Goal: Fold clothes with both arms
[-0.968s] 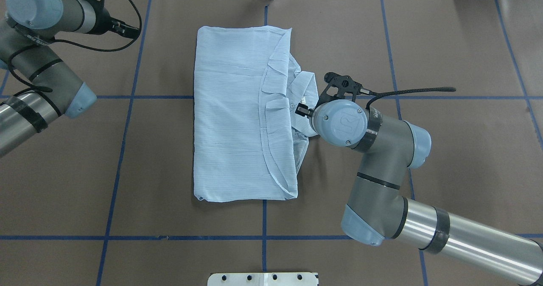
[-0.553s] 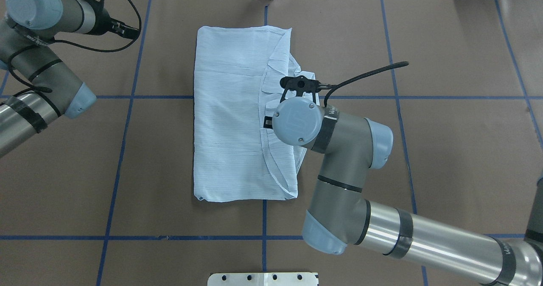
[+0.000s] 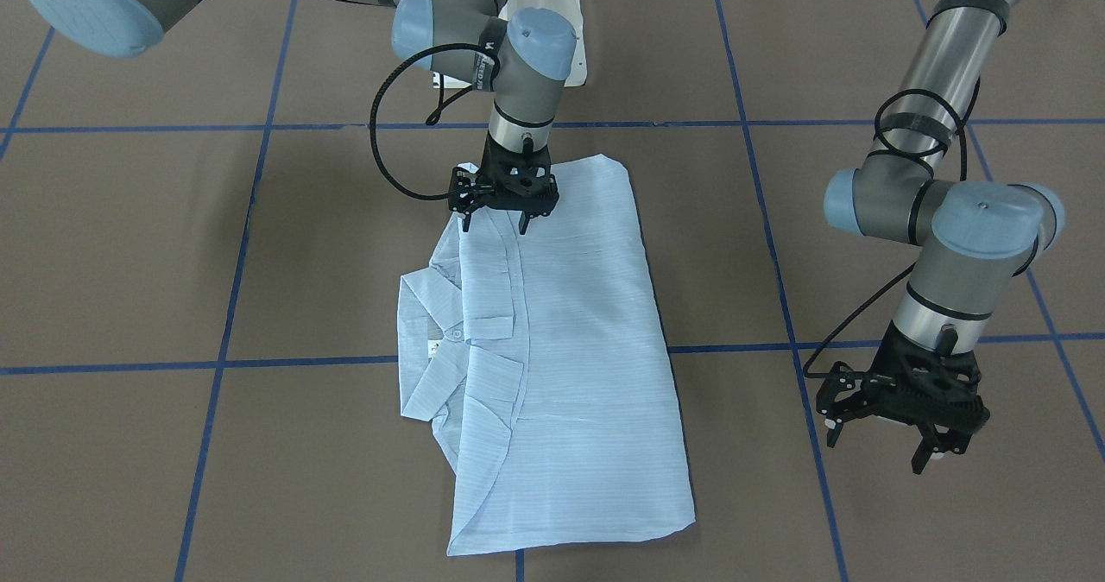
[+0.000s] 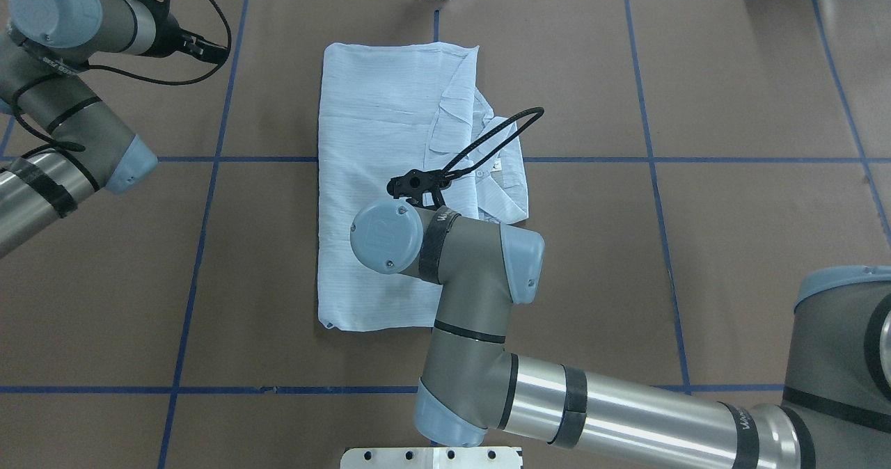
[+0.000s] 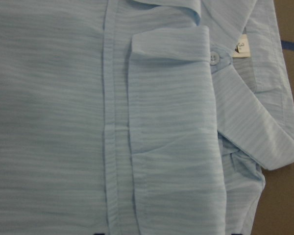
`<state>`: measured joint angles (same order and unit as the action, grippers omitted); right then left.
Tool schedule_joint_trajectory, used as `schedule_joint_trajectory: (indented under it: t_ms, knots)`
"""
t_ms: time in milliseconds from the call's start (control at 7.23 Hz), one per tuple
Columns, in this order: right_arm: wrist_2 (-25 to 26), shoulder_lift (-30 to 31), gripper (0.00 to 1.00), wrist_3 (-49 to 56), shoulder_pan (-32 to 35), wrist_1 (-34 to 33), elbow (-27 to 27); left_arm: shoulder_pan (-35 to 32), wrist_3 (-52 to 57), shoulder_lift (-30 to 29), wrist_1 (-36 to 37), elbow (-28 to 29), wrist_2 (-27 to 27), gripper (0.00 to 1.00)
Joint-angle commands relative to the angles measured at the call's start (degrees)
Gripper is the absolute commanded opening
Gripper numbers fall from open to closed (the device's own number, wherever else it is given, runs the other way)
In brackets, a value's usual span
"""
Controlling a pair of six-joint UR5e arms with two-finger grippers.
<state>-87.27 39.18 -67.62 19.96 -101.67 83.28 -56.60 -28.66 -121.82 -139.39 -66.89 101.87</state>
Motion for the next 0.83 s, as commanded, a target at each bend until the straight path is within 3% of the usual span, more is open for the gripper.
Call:
schedule_joint_trajectory:
  t_ms: [0, 138, 553, 691]
  knots:
    - [-0.1, -0.5, 0.74, 4.2, -0.4, -1.3, -0.5, 0.0, -0.3, 0.0, 0.0, 0.0, 0.0, 1.0]
    - [0.0, -0.4, 0.62, 5.0, -0.8, -1.3, -0.4, 0.0, -0.3, 0.0, 0.0, 0.0, 0.0, 1.0]
    - [0.0, -0.4, 0.59, 5.8, -1.9, -1.9, -0.4, 0.0, -0.3, 0.1, 0.0, 0.0, 0.0, 1.0]
    - [0.0, -0.2, 0.38, 5.8, -1.9, -2.0, -0.4, 0.0, -0.3, 0.1, 0.0, 0.0, 0.0, 1.0]
